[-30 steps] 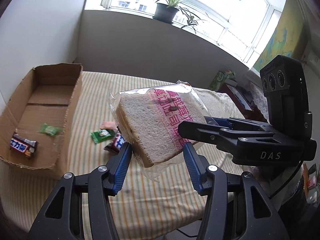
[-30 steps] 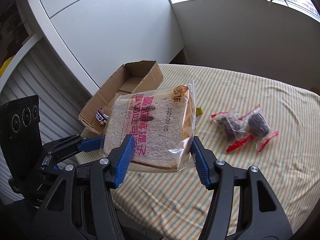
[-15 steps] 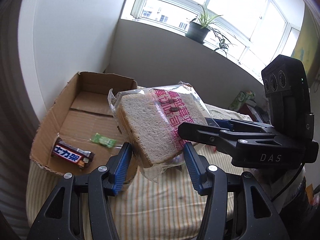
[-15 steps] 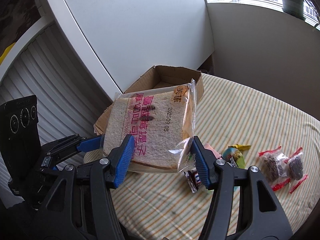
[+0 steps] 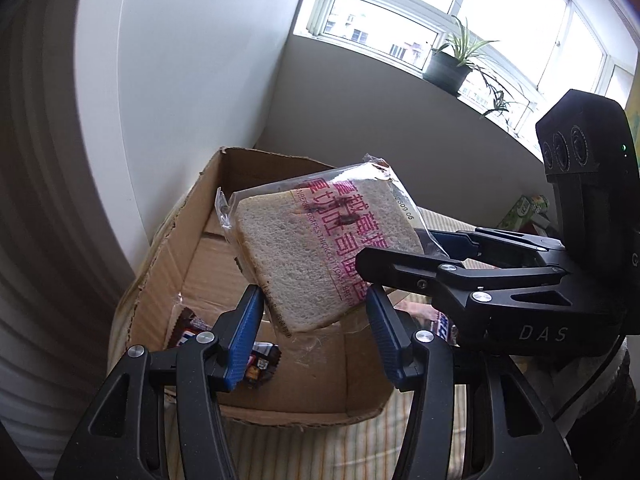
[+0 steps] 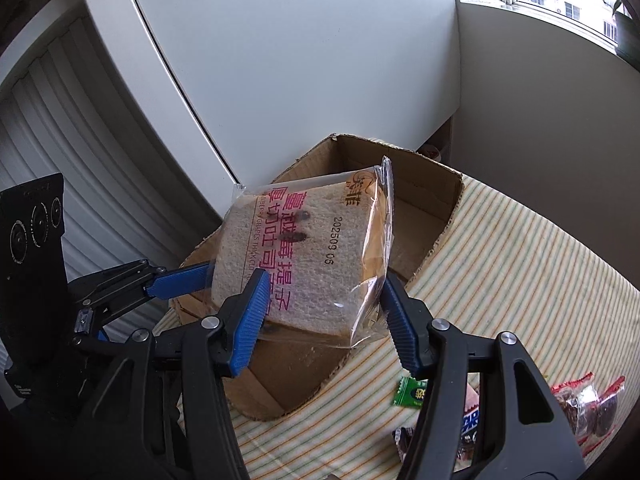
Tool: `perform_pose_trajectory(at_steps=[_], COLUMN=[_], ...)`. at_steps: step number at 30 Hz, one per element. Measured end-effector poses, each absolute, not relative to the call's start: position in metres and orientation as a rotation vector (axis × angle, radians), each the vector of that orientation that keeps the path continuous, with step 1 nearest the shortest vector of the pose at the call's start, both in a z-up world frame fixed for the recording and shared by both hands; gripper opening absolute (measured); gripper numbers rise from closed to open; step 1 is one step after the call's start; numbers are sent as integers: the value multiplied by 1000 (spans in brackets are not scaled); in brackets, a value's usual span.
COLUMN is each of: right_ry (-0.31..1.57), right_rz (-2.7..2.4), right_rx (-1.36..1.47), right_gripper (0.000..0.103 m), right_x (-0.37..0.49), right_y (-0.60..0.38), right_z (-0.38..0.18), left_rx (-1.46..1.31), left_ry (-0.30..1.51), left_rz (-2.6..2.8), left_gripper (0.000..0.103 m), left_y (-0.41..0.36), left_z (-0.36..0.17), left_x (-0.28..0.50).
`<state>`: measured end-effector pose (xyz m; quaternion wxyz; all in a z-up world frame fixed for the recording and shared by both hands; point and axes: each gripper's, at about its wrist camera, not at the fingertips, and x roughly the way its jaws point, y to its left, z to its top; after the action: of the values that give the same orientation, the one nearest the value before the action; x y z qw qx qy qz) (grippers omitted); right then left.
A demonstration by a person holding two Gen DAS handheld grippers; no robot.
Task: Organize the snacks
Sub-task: 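Lift the bread loaf and lower it into the cardboard box, then open both grippers over the bread and withdraw toward the snack pile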
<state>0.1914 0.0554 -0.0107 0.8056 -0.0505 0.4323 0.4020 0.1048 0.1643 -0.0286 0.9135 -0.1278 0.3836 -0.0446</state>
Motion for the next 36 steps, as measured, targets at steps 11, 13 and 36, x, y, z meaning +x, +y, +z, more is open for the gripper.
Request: perform_pose_trajectory(at_steps=[11, 13, 36], right_ry=[949, 944, 862], right_rz=[853, 848, 736], right_rx=[-119, -118, -91], right_gripper=[60, 60, 61], right_x=[209, 209, 166], right_y=[75, 75, -46], right_z=[-15, -13, 27], left_rx=[-228, -222, -191], left_ry=[810, 807, 749], left_rz=[-9, -2, -79], left_gripper=[52, 50, 50], left_y=[175, 175, 133], left_z=[-38, -37, -5], left_x=[125, 124, 80])
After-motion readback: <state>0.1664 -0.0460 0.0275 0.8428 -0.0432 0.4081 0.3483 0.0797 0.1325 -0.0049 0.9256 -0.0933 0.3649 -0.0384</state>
